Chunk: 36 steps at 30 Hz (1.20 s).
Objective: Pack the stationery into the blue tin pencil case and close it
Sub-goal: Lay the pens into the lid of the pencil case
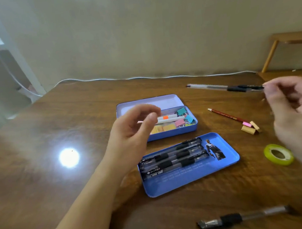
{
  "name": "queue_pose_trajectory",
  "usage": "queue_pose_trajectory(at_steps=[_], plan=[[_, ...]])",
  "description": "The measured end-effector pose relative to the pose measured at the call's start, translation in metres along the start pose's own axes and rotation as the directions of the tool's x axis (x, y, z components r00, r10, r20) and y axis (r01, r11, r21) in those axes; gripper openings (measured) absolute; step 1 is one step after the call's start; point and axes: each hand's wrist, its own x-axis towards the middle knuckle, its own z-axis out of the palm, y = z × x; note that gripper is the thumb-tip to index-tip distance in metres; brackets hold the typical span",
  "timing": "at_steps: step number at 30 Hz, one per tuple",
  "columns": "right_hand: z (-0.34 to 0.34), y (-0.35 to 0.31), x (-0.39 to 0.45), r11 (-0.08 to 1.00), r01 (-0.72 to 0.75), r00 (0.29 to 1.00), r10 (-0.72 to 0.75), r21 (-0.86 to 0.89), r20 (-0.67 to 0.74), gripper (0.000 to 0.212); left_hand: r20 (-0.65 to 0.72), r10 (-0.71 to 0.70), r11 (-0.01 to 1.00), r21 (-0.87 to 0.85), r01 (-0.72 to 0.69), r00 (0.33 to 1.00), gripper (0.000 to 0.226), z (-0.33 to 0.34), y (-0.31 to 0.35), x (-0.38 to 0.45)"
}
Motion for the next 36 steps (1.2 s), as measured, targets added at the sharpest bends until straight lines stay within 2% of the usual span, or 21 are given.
queue_pose_trajectory(at_steps=[1, 3, 4, 6, 8, 10, 13, 15, 16, 18, 21, 24, 26, 28, 30, 31, 33, 35, 36], plan=[[0.002, -0.008, -0.004, 0.997, 0.007, 0.999, -0.010, 0.072, 0.041, 0.011, -0.068, -0.030, 0.997, -0.076, 0.025, 0.997, 0.021, 0.000, 0.002, 0.002], [0.006, -0.025, -0.014, 0.990, 0.036, 0.987, -0.057, 0.139, 0.151, 0.007, -0.087, -0.105, 0.987, -0.127, 0.094, 0.991, 0.028, -0.001, 0.004, 0.002], [0.009, -0.032, -0.019, 0.988, 0.063, 0.976, -0.091, 0.140, 0.199, 0.009, -0.045, -0.143, 0.983, -0.122, 0.137, 0.989, 0.029, -0.001, 0.004, 0.001], [0.015, -0.042, -0.029, 0.983, 0.093, 0.957, -0.132, 0.156, 0.259, 0.010, 0.133, -0.193, 0.975, -0.081, 0.205, 0.972, 0.028, -0.001, 0.005, -0.002], [0.020, -0.045, -0.036, 0.977, 0.084, 0.952, -0.137, 0.198, 0.273, 0.011, 0.329, -0.168, 0.979, -0.055, 0.196, 0.929, 0.022, 0.000, 0.006, -0.005], [0.024, -0.045, -0.040, 0.965, 0.067, 0.958, -0.133, 0.252, 0.256, 0.014, 0.460, -0.119, 0.984, -0.064, 0.166, 0.880, 0.019, 0.002, 0.008, -0.007], [0.031, -0.047, -0.043, 0.931, 0.012, 0.971, -0.099, 0.365, 0.220, 0.016, 0.555, -0.101, 0.967, -0.140, 0.212, 0.826, 0.021, 0.003, 0.010, -0.010], [0.037, -0.047, -0.045, 0.893, -0.054, 0.968, -0.064, 0.447, 0.245, 0.025, 0.597, -0.101, 0.949, -0.183, 0.258, 0.796, 0.028, 0.005, 0.012, -0.012], [0.040, -0.047, -0.047, 0.881, -0.085, 0.956, -0.060, 0.465, 0.288, 0.030, 0.596, -0.098, 0.945, -0.195, 0.262, 0.797, 0.030, 0.006, 0.012, -0.012], [0.043, -0.048, -0.052, 0.899, -0.120, 0.918, -0.061, 0.421, 0.392, 0.038, 0.529, -0.099, 0.942, -0.222, 0.250, 0.843, 0.025, 0.009, 0.013, -0.010], [0.043, -0.049, -0.057, 0.968, -0.079, 0.879, -0.045, 0.237, 0.475, 0.047, 0.363, -0.119, 0.914, -0.324, 0.245, 0.924, 0.017, 0.011, 0.014, -0.008], [0.045, -0.053, -0.059, 0.986, 0.080, 0.857, -0.144, 0.149, 0.495, 0.029, 0.287, -0.146, 0.889, -0.381, 0.253, 0.947, 0.015, 0.016, 0.016, -0.008], [0.043, -0.049, -0.055, 0.986, 0.115, 0.869, -0.159, 0.121, 0.469, 0.019, 0.334, -0.138, 0.915, -0.317, 0.250, 0.932, 0.016, 0.012, 0.014, -0.008], [0.036, -0.038, -0.048, 0.996, 0.081, 0.876, -0.089, 0.036, 0.475, 0.020, 0.451, -0.129, 0.953, -0.191, 0.237, 0.883, 0.030, -0.004, 0.011, -0.007], [0.031, -0.025, -0.041, 0.983, 0.141, 0.844, -0.057, -0.118, 0.533, 0.019, 0.485, -0.145, 0.952, -0.168, 0.255, 0.862, 0.047, -0.021, 0.011, -0.004], [0.030, -0.021, -0.039, 0.965, 0.190, 0.819, -0.054, -0.181, 0.571, 0.018, 0.449, -0.151, 0.946, -0.192, 0.260, 0.881, 0.050, -0.025, 0.011, -0.003], [0.034, -0.018, -0.039, 0.936, 0.265, 0.750, -0.048, -0.233, 0.660, 0.017, 0.312, -0.173, 0.957, -0.170, 0.234, 0.934, 0.039, -0.023, 0.009, -0.002], [0.040, -0.022, -0.042, 0.923, 0.302, 0.674, -0.029, -0.239, 0.738, 0.018, 0.228, -0.171, 0.985, 0.030, 0.169, 0.958, 0.025, -0.012, 0.006, -0.003], [0.042, -0.024, -0.043, 0.922, 0.310, 0.651, -0.026, -0.234, 0.759, 0.018, 0.245, -0.138, 0.980, 0.171, 0.097, 0.960, 0.020, -0.008, 0.003, -0.003]])
